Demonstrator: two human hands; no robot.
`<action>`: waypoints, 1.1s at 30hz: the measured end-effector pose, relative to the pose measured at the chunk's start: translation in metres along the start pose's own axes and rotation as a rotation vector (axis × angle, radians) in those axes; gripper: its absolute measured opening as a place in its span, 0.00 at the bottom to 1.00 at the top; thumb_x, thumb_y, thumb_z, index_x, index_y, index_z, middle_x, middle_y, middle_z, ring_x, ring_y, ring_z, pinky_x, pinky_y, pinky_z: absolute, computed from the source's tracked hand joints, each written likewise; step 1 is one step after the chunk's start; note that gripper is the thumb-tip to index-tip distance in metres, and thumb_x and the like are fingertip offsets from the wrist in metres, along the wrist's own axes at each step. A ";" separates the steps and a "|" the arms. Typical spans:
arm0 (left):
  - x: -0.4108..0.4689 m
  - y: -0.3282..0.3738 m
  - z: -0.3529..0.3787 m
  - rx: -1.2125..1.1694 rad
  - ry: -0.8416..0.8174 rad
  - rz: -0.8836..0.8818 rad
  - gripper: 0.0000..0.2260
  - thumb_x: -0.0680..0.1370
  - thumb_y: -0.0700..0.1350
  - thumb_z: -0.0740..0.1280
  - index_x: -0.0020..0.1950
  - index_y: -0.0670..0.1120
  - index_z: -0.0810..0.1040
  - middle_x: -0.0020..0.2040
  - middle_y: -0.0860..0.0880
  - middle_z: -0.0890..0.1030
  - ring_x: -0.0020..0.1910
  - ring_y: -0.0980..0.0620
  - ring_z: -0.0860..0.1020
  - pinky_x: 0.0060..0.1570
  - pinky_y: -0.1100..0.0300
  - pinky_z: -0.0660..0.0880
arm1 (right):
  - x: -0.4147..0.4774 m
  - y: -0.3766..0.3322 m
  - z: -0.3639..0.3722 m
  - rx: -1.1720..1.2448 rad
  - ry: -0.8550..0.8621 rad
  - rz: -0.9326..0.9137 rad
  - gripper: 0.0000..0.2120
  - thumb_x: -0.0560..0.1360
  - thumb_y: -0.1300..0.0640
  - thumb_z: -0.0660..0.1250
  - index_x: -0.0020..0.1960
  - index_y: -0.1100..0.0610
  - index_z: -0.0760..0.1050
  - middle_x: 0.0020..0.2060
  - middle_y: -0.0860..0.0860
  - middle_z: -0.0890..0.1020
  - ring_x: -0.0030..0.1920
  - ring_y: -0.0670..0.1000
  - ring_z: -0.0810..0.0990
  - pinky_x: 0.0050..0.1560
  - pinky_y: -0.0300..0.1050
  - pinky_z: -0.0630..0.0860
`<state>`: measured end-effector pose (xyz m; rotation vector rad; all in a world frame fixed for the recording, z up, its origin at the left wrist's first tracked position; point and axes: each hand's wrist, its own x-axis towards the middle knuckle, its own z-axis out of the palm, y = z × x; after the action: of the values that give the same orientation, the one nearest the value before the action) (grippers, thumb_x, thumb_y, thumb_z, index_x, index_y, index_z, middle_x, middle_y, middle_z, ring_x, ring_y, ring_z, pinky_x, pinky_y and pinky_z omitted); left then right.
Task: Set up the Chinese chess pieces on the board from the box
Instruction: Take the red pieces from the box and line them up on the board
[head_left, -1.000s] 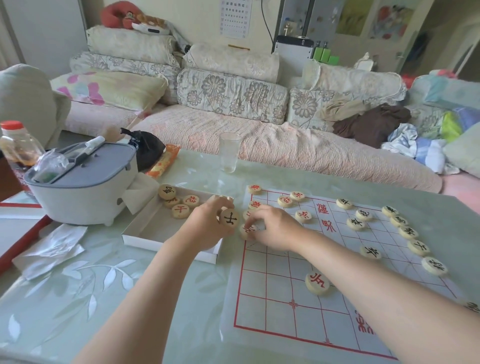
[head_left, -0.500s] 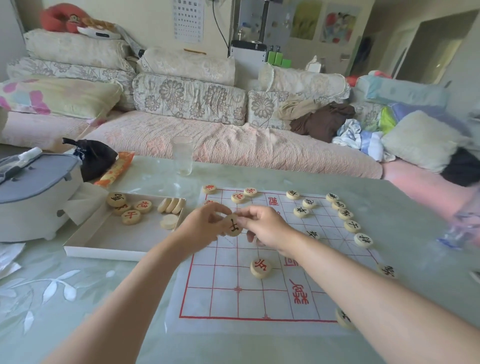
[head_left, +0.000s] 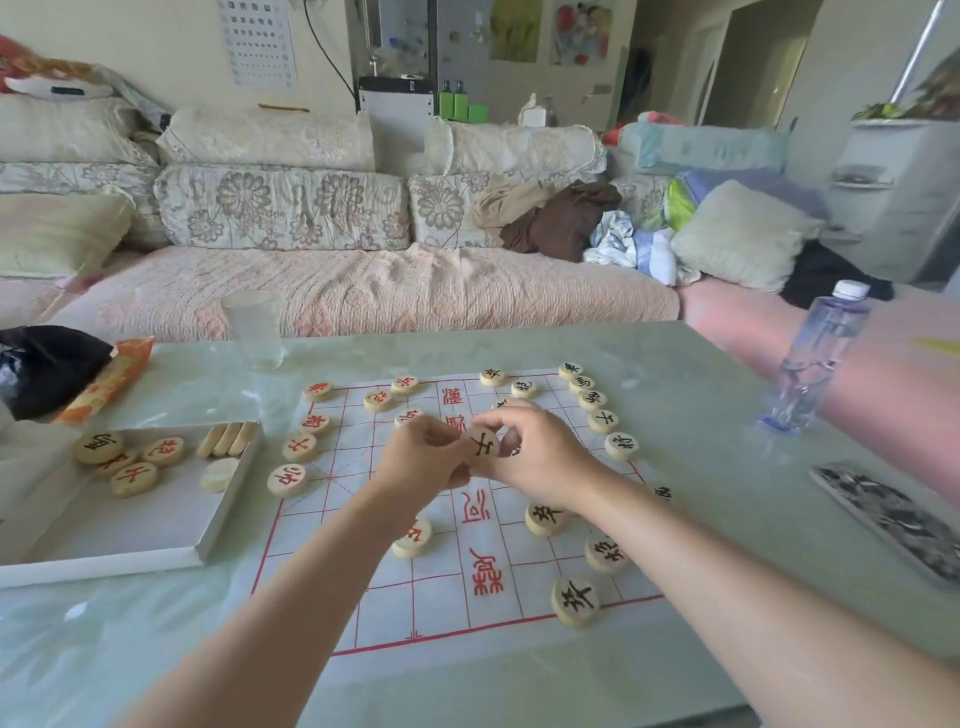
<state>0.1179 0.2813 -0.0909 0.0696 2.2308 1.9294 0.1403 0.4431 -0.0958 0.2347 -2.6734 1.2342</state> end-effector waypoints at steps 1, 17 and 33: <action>0.002 0.000 0.007 0.077 -0.010 0.029 0.07 0.74 0.40 0.71 0.49 0.40 0.76 0.44 0.42 0.83 0.40 0.46 0.83 0.44 0.51 0.82 | -0.002 0.007 -0.006 -0.024 -0.007 0.002 0.20 0.68 0.50 0.80 0.58 0.46 0.80 0.51 0.42 0.78 0.37 0.38 0.76 0.42 0.32 0.70; 0.013 -0.034 0.077 0.932 -0.404 0.488 0.12 0.75 0.55 0.69 0.57 0.58 0.78 0.54 0.58 0.73 0.53 0.58 0.74 0.52 0.63 0.73 | -0.044 0.121 -0.117 -0.318 0.113 0.444 0.11 0.67 0.45 0.77 0.44 0.46 0.78 0.47 0.40 0.81 0.49 0.45 0.80 0.54 0.46 0.77; 0.012 -0.038 0.069 0.925 -0.312 0.543 0.09 0.77 0.55 0.66 0.57 0.57 0.76 0.55 0.59 0.73 0.51 0.60 0.74 0.48 0.66 0.72 | -0.031 0.092 -0.096 -0.525 0.089 0.358 0.06 0.75 0.47 0.63 0.45 0.45 0.78 0.48 0.44 0.75 0.47 0.49 0.78 0.47 0.44 0.73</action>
<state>0.1212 0.3446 -0.1394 1.0959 2.8135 0.7558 0.1603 0.5777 -0.1097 -0.3769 -2.9157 0.5465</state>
